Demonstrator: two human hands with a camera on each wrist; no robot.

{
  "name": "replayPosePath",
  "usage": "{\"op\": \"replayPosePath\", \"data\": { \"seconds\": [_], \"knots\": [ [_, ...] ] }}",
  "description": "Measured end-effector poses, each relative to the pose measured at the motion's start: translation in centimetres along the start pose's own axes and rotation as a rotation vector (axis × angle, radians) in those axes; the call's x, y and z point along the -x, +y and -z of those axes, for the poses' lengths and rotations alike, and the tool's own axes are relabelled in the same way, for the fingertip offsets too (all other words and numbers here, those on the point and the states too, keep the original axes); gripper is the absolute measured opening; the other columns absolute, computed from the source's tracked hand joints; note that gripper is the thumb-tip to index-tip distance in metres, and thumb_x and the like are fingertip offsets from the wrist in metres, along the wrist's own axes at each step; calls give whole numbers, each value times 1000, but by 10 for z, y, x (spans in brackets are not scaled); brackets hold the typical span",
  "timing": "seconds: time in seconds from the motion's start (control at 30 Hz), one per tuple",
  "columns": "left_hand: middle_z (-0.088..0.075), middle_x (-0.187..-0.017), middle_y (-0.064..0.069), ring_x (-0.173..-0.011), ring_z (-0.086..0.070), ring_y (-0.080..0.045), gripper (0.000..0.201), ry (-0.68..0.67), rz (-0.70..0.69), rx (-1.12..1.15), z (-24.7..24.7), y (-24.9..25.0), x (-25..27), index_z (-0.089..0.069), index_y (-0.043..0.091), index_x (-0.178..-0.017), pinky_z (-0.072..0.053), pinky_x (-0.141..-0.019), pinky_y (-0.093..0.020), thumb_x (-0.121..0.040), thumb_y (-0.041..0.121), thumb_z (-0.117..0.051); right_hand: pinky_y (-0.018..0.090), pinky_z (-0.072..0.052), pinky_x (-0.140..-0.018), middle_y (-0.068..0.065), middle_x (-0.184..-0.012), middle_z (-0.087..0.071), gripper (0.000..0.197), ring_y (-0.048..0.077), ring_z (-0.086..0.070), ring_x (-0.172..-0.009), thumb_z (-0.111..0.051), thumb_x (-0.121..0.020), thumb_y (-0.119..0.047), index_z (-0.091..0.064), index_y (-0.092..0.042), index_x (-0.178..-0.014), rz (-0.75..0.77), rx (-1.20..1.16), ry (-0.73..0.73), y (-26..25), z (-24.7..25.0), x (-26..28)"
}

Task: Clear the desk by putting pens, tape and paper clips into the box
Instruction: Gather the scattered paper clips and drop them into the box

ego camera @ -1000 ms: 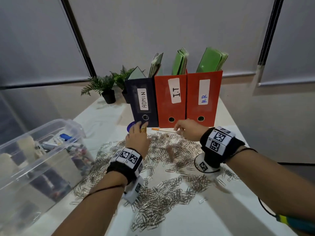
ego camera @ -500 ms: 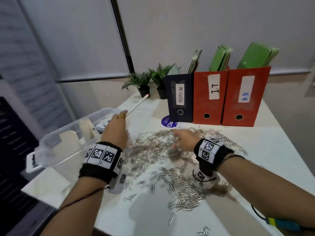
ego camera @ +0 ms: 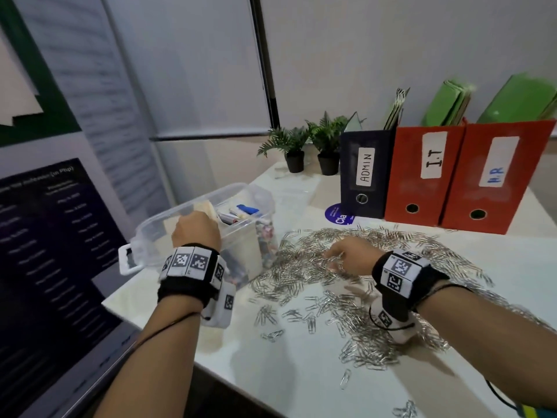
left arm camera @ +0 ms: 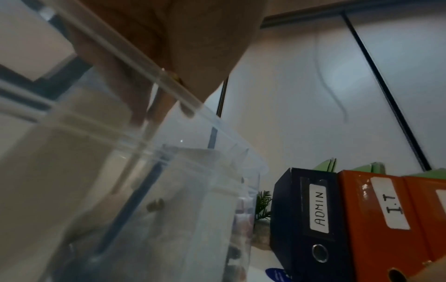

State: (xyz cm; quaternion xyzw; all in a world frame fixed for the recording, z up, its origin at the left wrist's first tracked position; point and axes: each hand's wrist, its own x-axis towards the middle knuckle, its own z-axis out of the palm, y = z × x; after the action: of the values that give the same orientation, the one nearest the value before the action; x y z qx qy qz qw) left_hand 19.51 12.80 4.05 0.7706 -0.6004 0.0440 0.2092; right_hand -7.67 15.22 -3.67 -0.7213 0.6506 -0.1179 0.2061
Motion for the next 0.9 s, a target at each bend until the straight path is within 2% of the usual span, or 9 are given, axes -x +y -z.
{"op": "replayPosePath", "data": {
  "seconds": [0.1, 0.23, 0.3, 0.37, 0.47, 0.53, 0.63, 0.77, 0.9],
  "knots": [
    [-49, -131, -19, -120, -42, -37, 43, 76, -102, -27, -8, 5, 3, -52, 6, -127, -38, -97, -45, -98, 35, -37, 19, -39, -79, 4, -130, -58, 37, 19, -56, -113, -53, -90, -1, -62, -18, -121, -4, 41, 20, 5, 4, 2],
    [-38, -144, -12, -129, -34, -32, 44, 235, -457, 25, -20, 25, 36, -49, 16, -135, -33, -105, -43, -92, 17, -53, 23, -41, -92, 2, -132, -57, 36, 19, -55, -118, -60, -89, -8, -62, -18, -124, -22, 62, 1, 10, 0, 2],
    [-39, -142, -5, -130, -35, -25, 38, 149, -663, -48, -33, 38, 60, -55, 21, -130, -31, -109, -38, -92, 20, -53, 27, -41, -100, 4, -138, -52, 45, 21, -51, -123, -61, -88, -9, -54, -17, -132, -36, 103, -47, 10, -2, 2],
    [-38, -141, -1, -129, -35, -19, 36, -87, -741, -101, -47, 46, 77, -54, 25, -130, -34, -110, -35, -94, 28, -50, 28, -39, -102, 4, -139, -50, 51, 21, -49, -126, -63, -88, -13, -49, -17, -136, -39, 159, -65, 10, -3, 2],
    [-28, -147, -5, -133, -36, -26, 59, -489, -651, -189, -62, 44, 87, -43, 26, -138, -35, -110, -44, -86, 47, -58, 32, -42, -102, 7, -136, -52, 49, 24, -50, -123, -62, -88, -20, -49, -13, -135, -54, 275, -119, 13, -5, 0],
    [-18, -153, -8, -134, -34, -34, 81, -614, -569, -301, -72, 36, 91, -32, 27, -143, -33, -107, -49, -76, 61, -62, 35, -42, -103, 8, -134, -53, 52, 25, -50, -123, -63, -88, -25, -47, -11, -135, -74, 353, -146, 14, -9, -1],
    [-12, -154, -14, -138, -26, -38, 92, -659, -481, -403, -82, 29, 94, -27, 23, -145, -30, -109, -49, -72, 69, -59, 34, -43, -102, 9, -131, -55, 54, 25, -52, -121, -67, -84, -27, -49, -12, -133, -65, 389, -131, 14, -12, -6],
    [-33, -143, -15, -127, -42, -34, 89, -649, -423, -427, -95, 28, 81, -33, 21, -142, -39, -105, -46, -73, 69, -58, 32, -45, -95, 11, -124, -58, 35, 26, -54, -115, -60, -88, -11, -56, -9, -123, -38, 423, -86, 9, -16, -13],
    [-29, -145, -15, -129, -40, -36, 84, -691, -391, -393, -101, 33, 71, -27, 24, -145, -37, -106, -50, -77, 61, -60, 31, -49, -95, 12, -122, -59, 29, 26, -58, -111, -52, -89, 0, -60, -4, -117, -88, 430, -106, 4, -18, -21]
  ]
}}
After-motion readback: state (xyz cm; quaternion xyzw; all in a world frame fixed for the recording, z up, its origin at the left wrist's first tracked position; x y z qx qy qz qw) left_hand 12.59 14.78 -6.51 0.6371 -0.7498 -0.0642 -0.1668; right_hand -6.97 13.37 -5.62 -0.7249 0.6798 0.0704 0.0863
